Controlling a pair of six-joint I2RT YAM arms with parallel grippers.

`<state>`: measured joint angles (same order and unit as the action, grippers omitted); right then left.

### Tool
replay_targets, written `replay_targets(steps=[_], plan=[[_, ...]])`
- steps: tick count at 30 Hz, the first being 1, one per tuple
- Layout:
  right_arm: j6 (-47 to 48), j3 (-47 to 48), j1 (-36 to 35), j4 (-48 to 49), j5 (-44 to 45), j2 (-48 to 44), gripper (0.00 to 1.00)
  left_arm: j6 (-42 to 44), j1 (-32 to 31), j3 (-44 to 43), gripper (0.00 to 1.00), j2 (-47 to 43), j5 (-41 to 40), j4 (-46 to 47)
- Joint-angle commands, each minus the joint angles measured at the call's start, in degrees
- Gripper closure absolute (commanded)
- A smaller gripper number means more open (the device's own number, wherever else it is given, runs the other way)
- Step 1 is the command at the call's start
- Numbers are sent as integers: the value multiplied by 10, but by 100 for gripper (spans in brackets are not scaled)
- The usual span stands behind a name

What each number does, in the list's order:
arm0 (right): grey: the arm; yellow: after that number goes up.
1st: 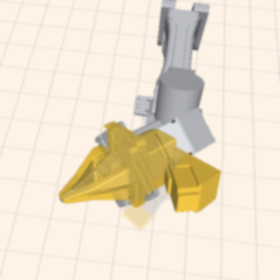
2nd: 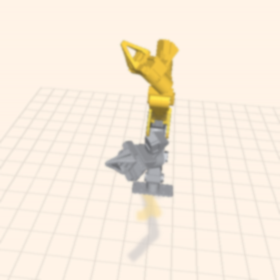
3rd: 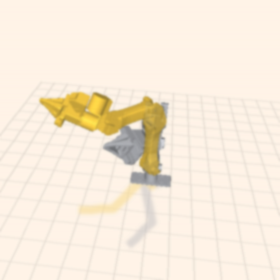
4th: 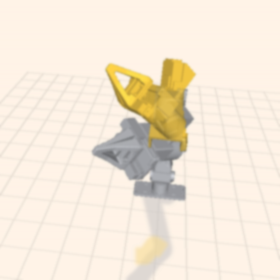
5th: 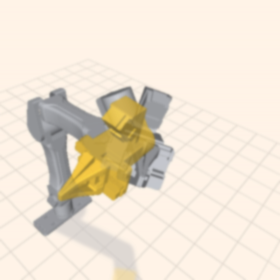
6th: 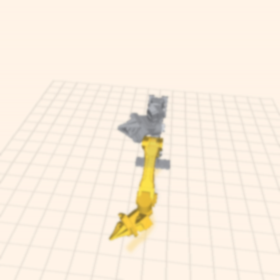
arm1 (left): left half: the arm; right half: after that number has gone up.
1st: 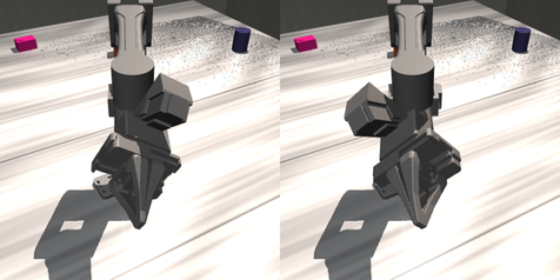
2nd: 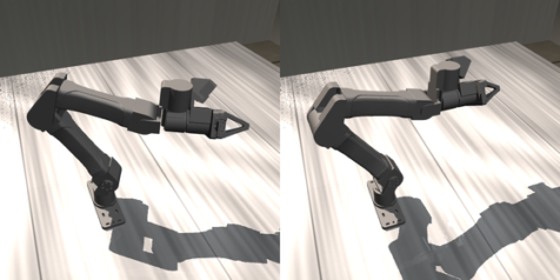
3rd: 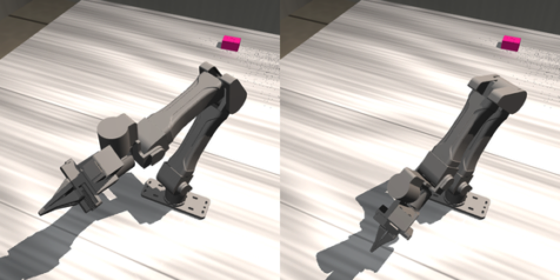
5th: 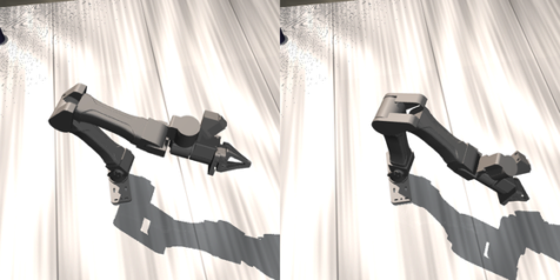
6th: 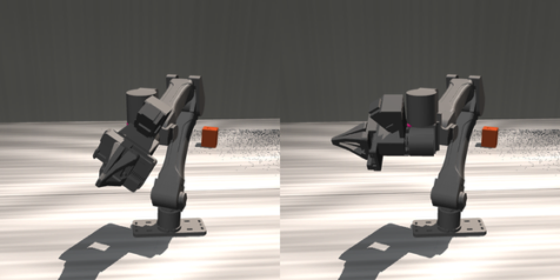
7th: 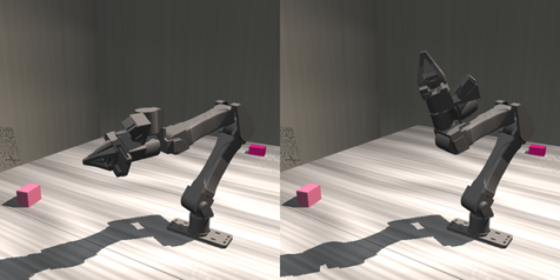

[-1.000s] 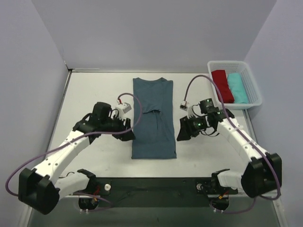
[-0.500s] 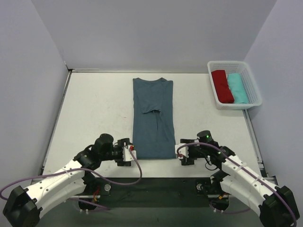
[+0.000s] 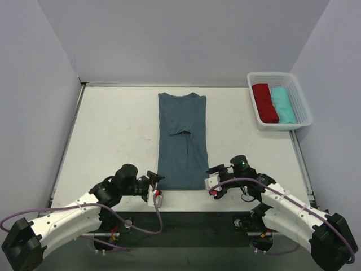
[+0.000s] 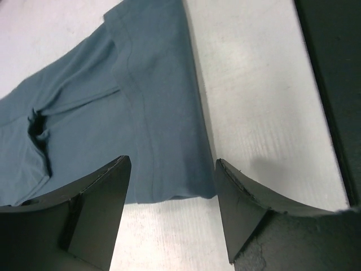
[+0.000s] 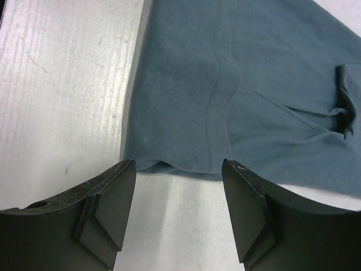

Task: Roll the t-shirts
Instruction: Roll the T-shirt to the center of the board.

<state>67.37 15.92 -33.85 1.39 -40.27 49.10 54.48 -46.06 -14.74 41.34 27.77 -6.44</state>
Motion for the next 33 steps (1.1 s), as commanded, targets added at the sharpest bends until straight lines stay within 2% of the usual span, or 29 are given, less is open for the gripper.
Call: replay_targets(steps=[1,8,13,18,21,23,24,27,33], plan=[[-4,2,-5,-11,-24,-31,37,40,-34,19,28,-4,12,-17],[-22,18,-7,-44,1,-45,37,38,-42,13,35,106,-64,33],[-25,21,-10,-72,5,-62,37,46,-49,35,37,133,-97,88],[-12,9,-18,-75,-2,-70,37,53,-54,45,52,135,-116,76],[-2,-2,-27,-55,-16,-53,37,46,-55,29,64,130,-109,32],[-3,-4,-35,-32,-19,-40,37,41,-55,12,74,132,-91,-9],[-6,-4,-43,-25,-19,-24,37,26,-54,-10,89,135,-69,-23],[-19,-5,-54,13,-15,4,37,-14,-50,-41,100,136,-38,-59],[-36,-13,-85,69,-7,37,36,-92,-44,-86,100,135,30,-103]])
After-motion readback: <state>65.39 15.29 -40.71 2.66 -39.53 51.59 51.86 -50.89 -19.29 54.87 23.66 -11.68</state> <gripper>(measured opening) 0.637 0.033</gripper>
